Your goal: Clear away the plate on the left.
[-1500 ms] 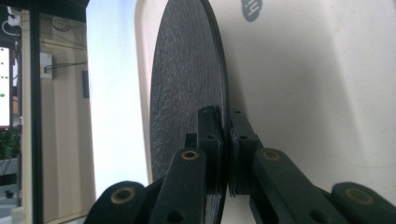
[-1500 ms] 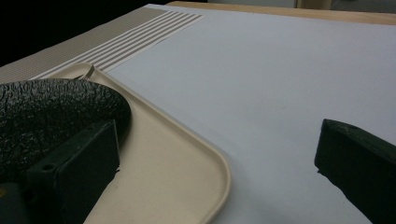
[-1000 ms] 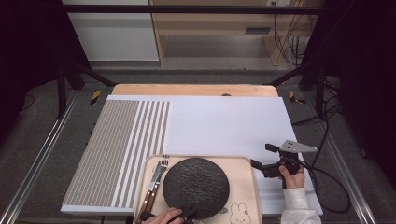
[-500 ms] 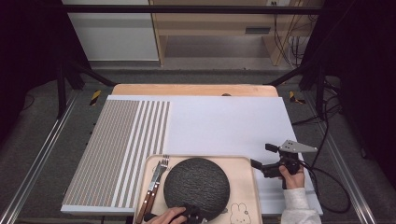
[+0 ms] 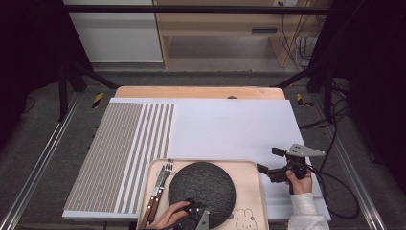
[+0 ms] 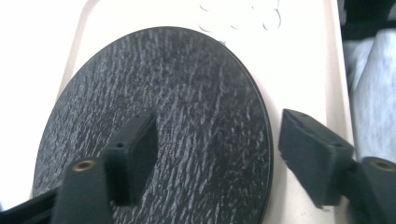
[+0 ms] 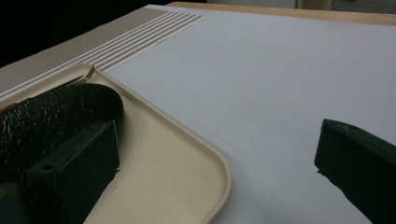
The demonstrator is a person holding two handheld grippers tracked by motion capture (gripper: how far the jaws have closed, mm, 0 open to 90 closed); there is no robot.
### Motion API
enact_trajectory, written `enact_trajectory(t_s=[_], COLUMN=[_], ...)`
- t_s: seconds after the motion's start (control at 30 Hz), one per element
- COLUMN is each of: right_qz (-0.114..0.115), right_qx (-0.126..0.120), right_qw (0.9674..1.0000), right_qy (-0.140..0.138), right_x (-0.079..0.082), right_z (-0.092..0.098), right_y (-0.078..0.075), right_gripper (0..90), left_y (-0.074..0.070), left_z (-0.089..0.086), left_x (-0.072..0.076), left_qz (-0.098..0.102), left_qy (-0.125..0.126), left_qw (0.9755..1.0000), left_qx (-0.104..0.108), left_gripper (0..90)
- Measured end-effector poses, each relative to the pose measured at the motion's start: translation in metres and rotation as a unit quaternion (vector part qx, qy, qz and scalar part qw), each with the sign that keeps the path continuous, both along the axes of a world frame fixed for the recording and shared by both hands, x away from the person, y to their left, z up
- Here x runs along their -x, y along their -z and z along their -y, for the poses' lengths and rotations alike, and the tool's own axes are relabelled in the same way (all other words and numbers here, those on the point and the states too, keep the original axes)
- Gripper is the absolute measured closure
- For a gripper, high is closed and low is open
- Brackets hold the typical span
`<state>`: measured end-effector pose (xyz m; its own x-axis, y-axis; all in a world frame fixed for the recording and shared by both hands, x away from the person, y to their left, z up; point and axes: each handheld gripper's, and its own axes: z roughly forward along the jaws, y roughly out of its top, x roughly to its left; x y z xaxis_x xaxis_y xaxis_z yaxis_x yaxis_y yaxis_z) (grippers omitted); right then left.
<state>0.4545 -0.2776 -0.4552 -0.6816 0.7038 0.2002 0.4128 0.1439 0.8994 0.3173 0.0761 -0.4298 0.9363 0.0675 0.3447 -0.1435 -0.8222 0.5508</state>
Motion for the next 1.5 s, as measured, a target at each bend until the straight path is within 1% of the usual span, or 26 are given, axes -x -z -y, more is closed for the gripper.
enact_trajectory(t_s=[0.03, 0.13, 0.17, 0.23, 0.3, 0.37, 0.43, 0.47, 0.53, 0.57, 0.63, 0.7, 0.77, 0.8, 0.83, 0.9, 1.0, 1.07, 1.1, 1.23, 1.27, 1.3, 1.33, 1.4, 1.47, 1.5], right_qz=[0.000, 0.001, 0.000, 0.000, 0.000, -0.001, -0.001, -0.001, -0.001, -0.002, -0.002, -0.003, -0.003, -0.004, -0.004, -0.004, -0.003, -0.004, -0.004, -0.004, -0.005, -0.005, -0.005, -0.005, -0.005, -0.005], right_qx=[0.000, 0.000, 0.000, 0.000, 0.000, 0.001, 0.001, 0.001, 0.001, 0.001, 0.001, 0.002, 0.002, 0.002, 0.002, 0.002, 0.003, 0.003, 0.003, 0.003, 0.004, 0.004, 0.004, 0.004, 0.004, 0.004], right_qw=[1.0000, 1.0000, 1.0000, 1.0000, 1.0000, 1.0000, 1.0000, 1.0000, 1.0000, 1.0000, 1.0000, 1.0000, 1.0000, 1.0000, 1.0000, 1.0000, 1.0000, 1.0000, 1.0000, 1.0000, 1.0000, 1.0000, 1.0000, 1.0000, 1.0000, 1.0000], right_qy=[0.000, 0.000, 0.000, 0.001, 0.001, 0.001, 0.000, 0.000, 0.000, 0.000, 0.000, -0.001, -0.002, -0.002, -0.002, -0.002, -0.002, -0.002, -0.002, -0.002, -0.002, -0.002, -0.002, -0.002, -0.002, -0.002], right_x=[0.000, 0.000, 0.000, 0.000, 0.000, 0.000, 0.000, 0.000, -0.001, -0.001, -0.001, -0.001, -0.001, -0.001, -0.001, -0.001, -0.001, -0.001, -0.001, -0.001, -0.001, -0.001, -0.001, -0.001, -0.001, -0.001], right_z=[0.000, 0.000, 0.000, 0.000, 0.000, 0.000, -0.001, -0.001, -0.001, -0.001, -0.001, -0.001, -0.001, -0.001, -0.001, -0.001, -0.001, -0.001, -0.001, -0.001, -0.001, -0.001, -0.001, -0.001, -0.001, -0.001], right_y=[0.000, 0.000, 0.000, 0.000, 0.000, 0.000, 0.001, 0.001, 0.001, 0.001, 0.001, 0.001, 0.001, 0.001, 0.001, 0.001, 0.001, 0.001, 0.001, 0.002, 0.002, 0.002, 0.002, 0.002, 0.002, 0.002], right_gripper=[0.3, 0.3, 0.3, 0.3, 0.3, 0.3, 0.3, 0.3, 0.3, 0.3, 0.3, 0.3, 0.3, 0.3, 0.3, 0.3, 0.3, 0.3, 0.3, 0.3, 0.3, 0.3, 0.3, 0.3, 0.3, 0.3], left_y=[-0.001, -0.004, -0.004, -0.005, -0.006, -0.008, -0.009, -0.010, -0.011, -0.011, -0.012, -0.014, -0.015, -0.015, -0.016, -0.017, -0.017, -0.017, -0.017, -0.015, -0.014, -0.013, -0.012, -0.011, -0.010, -0.009], left_z=[-0.002, -0.006, -0.008, -0.012, -0.016, -0.021, -0.027, -0.030, -0.037, -0.040, -0.046, -0.052, -0.058, -0.061, -0.064, -0.070, -0.080, -0.087, -0.091, -0.107, -0.111, -0.115, -0.119, -0.127, -0.135, -0.139], left_x=[-0.002, -0.010, -0.012, -0.019, -0.026, -0.033, -0.040, -0.043, -0.049, -0.052, -0.057, -0.061, -0.066, -0.069, -0.071, -0.076, -0.082, -0.086, -0.088, -0.096, -0.098, -0.100, -0.101, -0.104, -0.107, -0.109], left_qz=[-0.011, -0.033, -0.039, -0.056, -0.067, -0.085, -0.103, -0.109, -0.121, -0.128, -0.136, -0.140, -0.147, -0.147, -0.146, -0.141, -0.142, -0.140, -0.141, -0.139, -0.133, -0.132, -0.134, -0.133, -0.131, -0.128], left_qy=[-0.006, -0.021, -0.026, -0.041, -0.055, -0.067, -0.078, -0.086, -0.094, -0.100, -0.107, -0.116, -0.125, -0.130, -0.135, -0.149, -0.165, -0.176, -0.181, -0.204, -0.210, -0.217, -0.223, -0.230, -0.242, -0.246], left_qw=[0.9999, 0.9991, 0.9987, 0.9971, 0.9954, 0.9926, 0.9892, 0.9873, 0.9842, 0.9818, 0.9786, 0.9755, 0.9711, 0.9696, 0.9690, 0.9668, 0.9622, 0.9598, 0.9581, 0.9506, 0.9492, 0.9464, 0.9432, 0.9397, 0.9346, 0.9325], left_qx=[0.011, 0.014, 0.018, 0.031, 0.043, 0.055, 0.070, 0.078, 0.090, 0.098, 0.112, 0.125, 0.141, 0.146, 0.146, 0.152, 0.164, 0.168, 0.171, 0.188, 0.193, 0.199, 0.207, 0.215, 0.226, 0.231], left_gripper=[24.0, 17.6, 17.3, 12.1, 6.8, 4.8, 3.4, 2.9, 2.2, 1.6, 1.6, 1.5, 1.5, 1.4, 1.5, 1.5, 1.5, 1.5, 1.5, 1.5, 1.5, 1.6, 1.6, 1.6, 1.6, 1.6])
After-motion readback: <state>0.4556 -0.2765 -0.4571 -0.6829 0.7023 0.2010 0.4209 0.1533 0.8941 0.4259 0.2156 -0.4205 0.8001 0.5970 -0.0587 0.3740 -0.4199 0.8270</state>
